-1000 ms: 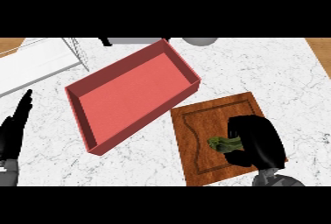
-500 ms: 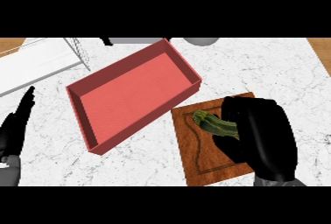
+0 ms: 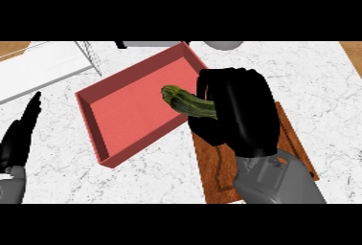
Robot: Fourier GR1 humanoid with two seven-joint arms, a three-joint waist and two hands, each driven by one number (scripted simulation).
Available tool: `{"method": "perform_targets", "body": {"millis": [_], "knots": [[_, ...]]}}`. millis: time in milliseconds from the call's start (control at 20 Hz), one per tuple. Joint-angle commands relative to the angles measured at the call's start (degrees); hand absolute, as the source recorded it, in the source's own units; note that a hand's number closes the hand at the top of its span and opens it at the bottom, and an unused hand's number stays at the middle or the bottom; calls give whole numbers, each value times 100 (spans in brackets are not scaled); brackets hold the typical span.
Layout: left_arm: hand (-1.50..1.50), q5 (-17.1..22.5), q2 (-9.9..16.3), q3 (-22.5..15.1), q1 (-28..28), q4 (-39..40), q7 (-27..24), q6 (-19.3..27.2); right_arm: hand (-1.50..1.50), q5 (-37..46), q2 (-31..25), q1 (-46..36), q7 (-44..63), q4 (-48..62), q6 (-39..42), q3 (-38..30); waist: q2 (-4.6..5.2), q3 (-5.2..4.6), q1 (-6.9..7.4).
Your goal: Pick the squash from the cutting board and place it in the cardboard box
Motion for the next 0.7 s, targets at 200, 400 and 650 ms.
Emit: {"method": "perform_targets", "body": {"millis": [200,400,650], "knots": [[0,-54,-1,17,-366,252,34,-57,150,-1241,29,-1983,775,2084,-1362,-182,23,-2,62],[0,-80,-2,-45,-70,27,-22,-132,150,-1846,29,-2659,493,3427,-2023,-542,40,-2,168],[0,-15,55,32,-195,-113,187,-205,150,-2436,29,-3192,-140,4975,-2803,-484,52,0,204]]}}
